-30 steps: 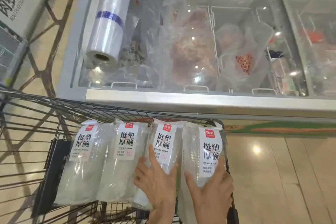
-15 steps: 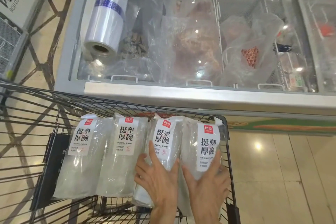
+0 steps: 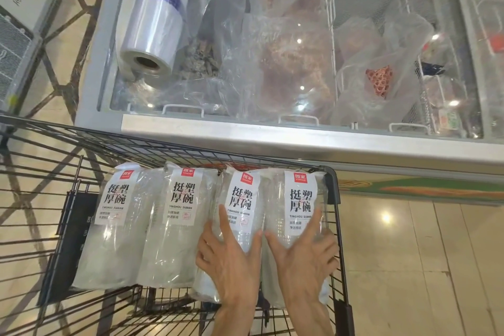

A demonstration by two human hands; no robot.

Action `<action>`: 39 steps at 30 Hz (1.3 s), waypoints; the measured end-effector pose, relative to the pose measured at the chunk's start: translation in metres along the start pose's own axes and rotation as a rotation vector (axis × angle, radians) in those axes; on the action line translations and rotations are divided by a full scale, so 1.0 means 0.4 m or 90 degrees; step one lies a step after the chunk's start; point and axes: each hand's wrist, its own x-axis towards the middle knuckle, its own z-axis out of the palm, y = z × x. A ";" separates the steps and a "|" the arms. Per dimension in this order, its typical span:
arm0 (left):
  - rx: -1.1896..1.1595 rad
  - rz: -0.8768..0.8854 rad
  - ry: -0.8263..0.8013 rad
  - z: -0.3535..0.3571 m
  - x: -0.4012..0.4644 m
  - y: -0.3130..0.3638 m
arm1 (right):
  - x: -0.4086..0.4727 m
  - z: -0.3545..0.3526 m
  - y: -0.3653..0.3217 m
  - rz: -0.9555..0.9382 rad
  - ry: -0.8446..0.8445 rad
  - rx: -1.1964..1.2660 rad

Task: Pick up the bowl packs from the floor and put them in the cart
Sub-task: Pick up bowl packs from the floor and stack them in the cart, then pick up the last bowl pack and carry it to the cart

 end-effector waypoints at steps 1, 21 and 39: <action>0.000 0.000 -0.002 0.002 0.000 0.001 | 0.004 0.003 -0.002 0.002 0.000 -0.003; -0.061 0.309 0.069 -0.743 0.067 -0.006 | -0.123 -0.566 -0.307 -0.541 -0.116 -0.073; 0.010 0.254 0.275 -1.615 0.052 -0.786 | -0.948 -0.727 -1.000 -0.948 -0.064 -0.077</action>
